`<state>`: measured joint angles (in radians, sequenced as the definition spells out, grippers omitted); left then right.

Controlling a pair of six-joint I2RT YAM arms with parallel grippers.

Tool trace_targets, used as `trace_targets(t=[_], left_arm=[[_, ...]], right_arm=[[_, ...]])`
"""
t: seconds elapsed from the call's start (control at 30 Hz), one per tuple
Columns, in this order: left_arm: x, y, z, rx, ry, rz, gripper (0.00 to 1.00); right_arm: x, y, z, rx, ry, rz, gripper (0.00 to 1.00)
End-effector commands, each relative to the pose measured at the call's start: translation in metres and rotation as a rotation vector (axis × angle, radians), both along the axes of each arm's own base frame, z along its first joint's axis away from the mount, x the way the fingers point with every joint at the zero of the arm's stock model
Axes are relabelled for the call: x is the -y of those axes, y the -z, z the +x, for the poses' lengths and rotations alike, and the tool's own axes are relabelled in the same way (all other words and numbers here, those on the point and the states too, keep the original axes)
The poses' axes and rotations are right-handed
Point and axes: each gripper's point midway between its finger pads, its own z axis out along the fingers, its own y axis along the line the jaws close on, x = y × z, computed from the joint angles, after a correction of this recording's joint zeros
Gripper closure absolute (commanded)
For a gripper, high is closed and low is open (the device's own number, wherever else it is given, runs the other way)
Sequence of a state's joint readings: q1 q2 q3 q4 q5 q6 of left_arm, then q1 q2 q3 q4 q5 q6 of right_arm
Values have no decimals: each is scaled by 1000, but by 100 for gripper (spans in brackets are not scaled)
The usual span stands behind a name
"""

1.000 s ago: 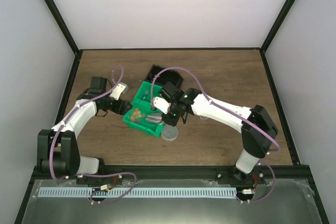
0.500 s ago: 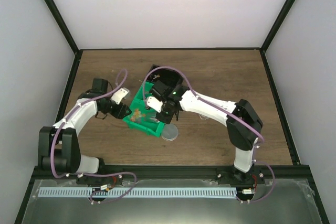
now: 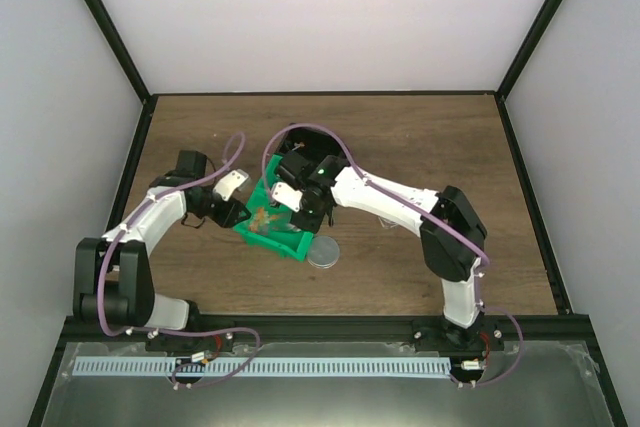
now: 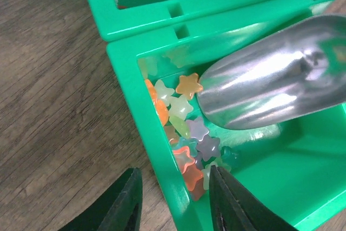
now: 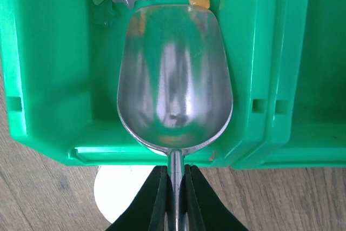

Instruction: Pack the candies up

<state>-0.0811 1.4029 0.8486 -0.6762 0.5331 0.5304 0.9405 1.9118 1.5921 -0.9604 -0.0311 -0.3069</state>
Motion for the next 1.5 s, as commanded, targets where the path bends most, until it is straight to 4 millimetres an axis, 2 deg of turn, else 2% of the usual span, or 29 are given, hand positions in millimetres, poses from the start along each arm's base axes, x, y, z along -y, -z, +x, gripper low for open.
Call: trace_targets(t=[0.0,0.17,0.53,0.7,0.8,0.93,1.23,1.47], left_arm=[[6,2,-3,-7,46,-22,66],[8,8,-5,-43,67,-34,77],[12,17,-10,-97,101,-52,86],[10,20,-10,-109,99,-39,86],[9,22,-10,-125,92,-33,86],[7,24,-7,-138,74,-27,86],[1,23,1,-144,29,-26,85],[-2,25,1,-155,16,-13,82]], right_arm=[[6,23,-1,-28,-1,-90,99],[-3,40,3,-39,14,-81,99],[-27,65,16,17,83,100,99],[-34,53,28,91,122,262,99],[-40,39,34,141,129,365,99],[-45,27,32,138,146,450,99],[-40,4,25,179,150,583,99],[-35,-4,24,215,155,644,99]])
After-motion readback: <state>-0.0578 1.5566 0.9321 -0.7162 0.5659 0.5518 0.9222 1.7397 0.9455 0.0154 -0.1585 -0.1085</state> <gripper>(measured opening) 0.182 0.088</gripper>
